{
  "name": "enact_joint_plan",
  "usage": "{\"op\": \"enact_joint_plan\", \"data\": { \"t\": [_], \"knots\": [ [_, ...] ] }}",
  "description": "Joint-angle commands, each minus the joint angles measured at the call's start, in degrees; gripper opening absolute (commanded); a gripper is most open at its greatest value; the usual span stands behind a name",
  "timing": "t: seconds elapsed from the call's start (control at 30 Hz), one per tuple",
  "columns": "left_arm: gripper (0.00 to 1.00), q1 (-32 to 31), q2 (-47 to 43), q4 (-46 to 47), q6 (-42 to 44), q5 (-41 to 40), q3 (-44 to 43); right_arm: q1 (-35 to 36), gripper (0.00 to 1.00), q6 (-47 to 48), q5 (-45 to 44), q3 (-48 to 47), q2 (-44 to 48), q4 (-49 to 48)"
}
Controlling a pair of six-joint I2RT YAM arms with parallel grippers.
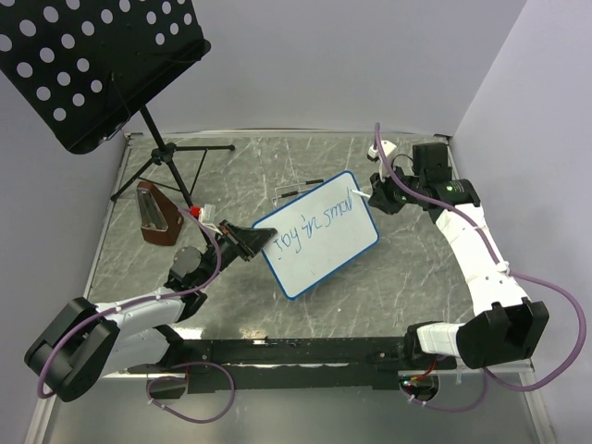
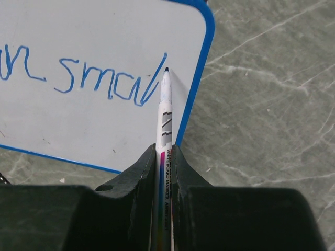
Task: Write a sentence on the whiteboard
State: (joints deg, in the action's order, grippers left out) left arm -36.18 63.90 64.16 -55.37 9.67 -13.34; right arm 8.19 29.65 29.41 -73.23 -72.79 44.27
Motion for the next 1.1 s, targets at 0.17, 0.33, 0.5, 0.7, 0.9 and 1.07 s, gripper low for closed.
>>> {"op": "enact_joint_plan", "data": {
  "t": [0.17,0.33,0.5,0.7,0.9,1.07],
  "knots": [
    [0.01,0.15,-2.02,10.90,-2.46,0.26,-0.54,-0.63,0.00,-0.47,-0.84,-5.25,-3.32,-1.38],
    [0.01,0.15,-2.29,10.63,-2.37,0.17,-0.46,-0.63,0.00,-0.03,-0.49,-3.94,-3.32,-0.94],
    [0.01,0.32,-2.20,10.72,-2.37,0.26,-0.63,-0.54,0.00,0.41,-0.14,-1.40,-1.92,-0.50],
    [0.01,0.24,-2.20,10.55,-2.46,0.17,-0.81,-0.63,0.00,0.85,0.03,2.12,0.37,0.29],
    [0.01,0.32,-2.20,10.37,-2.28,0.08,-0.89,-0.71,0.00,1.20,-0.14,5.81,2.74,0.55],
    [0.01,0.32,-1.76,10.81,-2.46,0.52,-1.16,-0.72,0.00,1.20,-1.89,6.70,3.45,-0.24]
  ]
}}
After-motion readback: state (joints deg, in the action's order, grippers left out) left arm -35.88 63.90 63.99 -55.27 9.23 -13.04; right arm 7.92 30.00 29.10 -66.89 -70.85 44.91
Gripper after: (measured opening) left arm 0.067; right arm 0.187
